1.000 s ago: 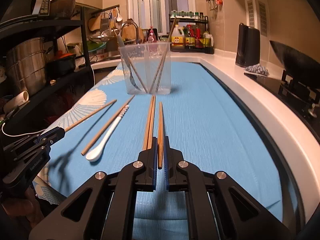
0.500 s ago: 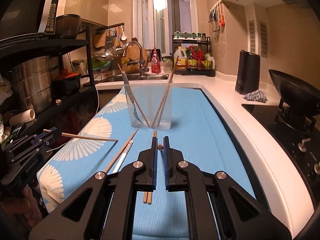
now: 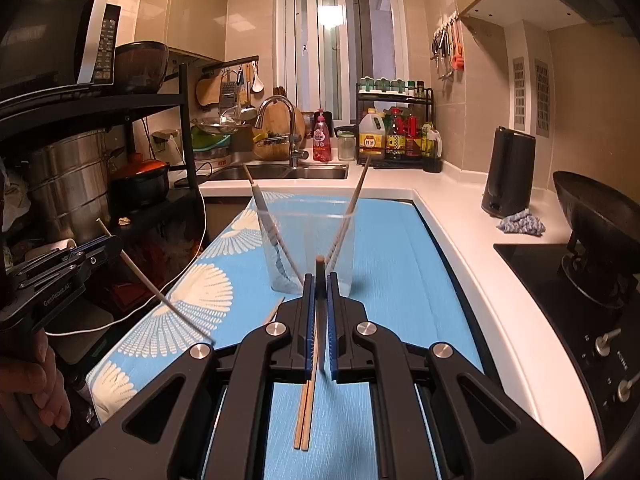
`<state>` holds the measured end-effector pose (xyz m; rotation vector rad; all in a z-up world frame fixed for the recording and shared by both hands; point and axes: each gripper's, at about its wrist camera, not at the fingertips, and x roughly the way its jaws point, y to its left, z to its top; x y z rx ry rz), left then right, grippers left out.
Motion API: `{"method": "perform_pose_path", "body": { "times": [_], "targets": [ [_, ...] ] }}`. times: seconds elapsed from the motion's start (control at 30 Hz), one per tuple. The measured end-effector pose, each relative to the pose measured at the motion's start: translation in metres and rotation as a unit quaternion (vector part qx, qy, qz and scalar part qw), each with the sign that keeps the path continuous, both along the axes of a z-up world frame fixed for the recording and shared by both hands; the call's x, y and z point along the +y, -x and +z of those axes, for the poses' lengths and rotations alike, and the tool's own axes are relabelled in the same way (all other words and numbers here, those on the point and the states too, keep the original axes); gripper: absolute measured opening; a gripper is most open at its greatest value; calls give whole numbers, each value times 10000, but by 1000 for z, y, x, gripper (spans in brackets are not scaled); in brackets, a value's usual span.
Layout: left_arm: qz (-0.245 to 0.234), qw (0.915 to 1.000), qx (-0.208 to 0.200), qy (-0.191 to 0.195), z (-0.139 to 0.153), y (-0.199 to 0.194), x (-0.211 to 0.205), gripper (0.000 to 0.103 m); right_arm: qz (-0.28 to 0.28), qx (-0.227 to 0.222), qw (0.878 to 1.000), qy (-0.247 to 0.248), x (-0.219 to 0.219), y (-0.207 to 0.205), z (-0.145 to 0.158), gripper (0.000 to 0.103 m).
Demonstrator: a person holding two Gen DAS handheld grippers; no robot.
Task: Organize utensils
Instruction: 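Lift the chopstick with the right tool while the left tool lifts its chopstick toward the container, then lower the chopstick into the container and open the right tool while the left tool releases its chopstick inside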
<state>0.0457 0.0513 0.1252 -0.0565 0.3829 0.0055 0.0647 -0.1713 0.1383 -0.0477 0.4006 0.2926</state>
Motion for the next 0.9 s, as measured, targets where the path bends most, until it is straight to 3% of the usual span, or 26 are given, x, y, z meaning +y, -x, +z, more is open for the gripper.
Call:
{"method": "perform_pose_path", "body": {
  "times": [0.43, 0.9],
  "targets": [
    [-406, 9968, 687, 89, 50, -33, -3, 5, 196, -14, 9998, -33, 11, -25, 43, 6],
    [-697, 9942, 809, 162, 79, -88, -10, 5, 402, -321, 9987, -14, 25, -66, 91, 6]
  ]
}}
